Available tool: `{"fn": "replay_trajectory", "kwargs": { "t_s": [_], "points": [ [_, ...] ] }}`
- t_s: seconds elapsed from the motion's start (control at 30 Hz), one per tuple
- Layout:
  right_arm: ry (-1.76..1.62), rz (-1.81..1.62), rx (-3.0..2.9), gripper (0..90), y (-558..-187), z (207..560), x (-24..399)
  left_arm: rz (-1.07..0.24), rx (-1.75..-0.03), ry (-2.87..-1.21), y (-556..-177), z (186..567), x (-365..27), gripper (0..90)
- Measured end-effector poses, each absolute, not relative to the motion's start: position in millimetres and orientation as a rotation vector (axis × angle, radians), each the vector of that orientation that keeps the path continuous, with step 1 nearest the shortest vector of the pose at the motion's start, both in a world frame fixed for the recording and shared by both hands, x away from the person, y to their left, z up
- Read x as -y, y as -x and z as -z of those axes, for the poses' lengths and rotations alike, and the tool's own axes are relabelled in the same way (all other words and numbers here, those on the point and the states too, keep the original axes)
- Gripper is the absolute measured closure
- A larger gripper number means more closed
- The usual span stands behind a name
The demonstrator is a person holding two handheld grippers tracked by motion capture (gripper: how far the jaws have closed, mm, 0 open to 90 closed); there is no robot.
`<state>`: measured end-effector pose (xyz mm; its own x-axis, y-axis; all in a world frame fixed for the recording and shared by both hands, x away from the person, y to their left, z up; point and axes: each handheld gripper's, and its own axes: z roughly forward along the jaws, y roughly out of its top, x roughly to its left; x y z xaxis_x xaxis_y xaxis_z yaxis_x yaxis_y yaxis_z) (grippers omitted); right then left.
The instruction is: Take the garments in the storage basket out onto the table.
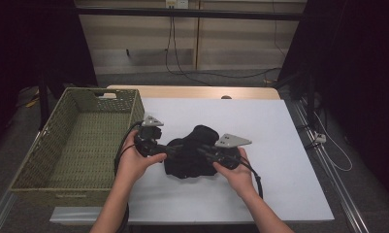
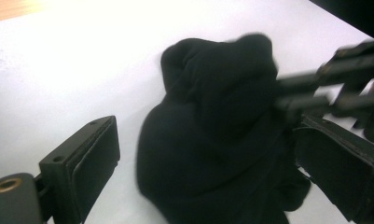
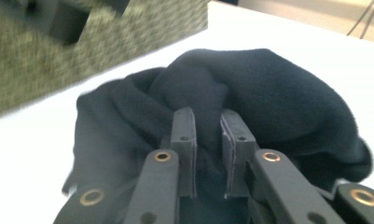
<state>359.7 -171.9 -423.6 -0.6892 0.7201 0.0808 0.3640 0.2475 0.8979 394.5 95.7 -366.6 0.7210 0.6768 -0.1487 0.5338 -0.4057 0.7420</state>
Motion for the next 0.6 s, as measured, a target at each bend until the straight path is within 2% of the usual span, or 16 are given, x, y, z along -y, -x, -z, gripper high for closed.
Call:
{"fn": "replay_trajectory", "kwargs": {
  "t_s": [0.27, 0.33, 0.53, 0.6],
  "points": [
    [-1.184, -1.477, -1.999, 78.9, -366, 407, 214, -0.185, -0.955, -2.058, -391, 376, -85, 6.8],
    [-1.233, -1.474, -1.961, 78.8, -367, 409, 223, -0.187, -0.907, -2.108, -393, 378, -84, 6.7],
    [-1.336, -1.43, -1.907, 78.5, -373, 427, 245, -0.16, -0.913, -2.117, -393, 390, -72, 6.7],
    [-1.368, -1.401, -1.892, 78.4, -374, 431, 250, -0.095, -0.882, -2.114, -394, 394, -69, 7.2]
  ]
}}
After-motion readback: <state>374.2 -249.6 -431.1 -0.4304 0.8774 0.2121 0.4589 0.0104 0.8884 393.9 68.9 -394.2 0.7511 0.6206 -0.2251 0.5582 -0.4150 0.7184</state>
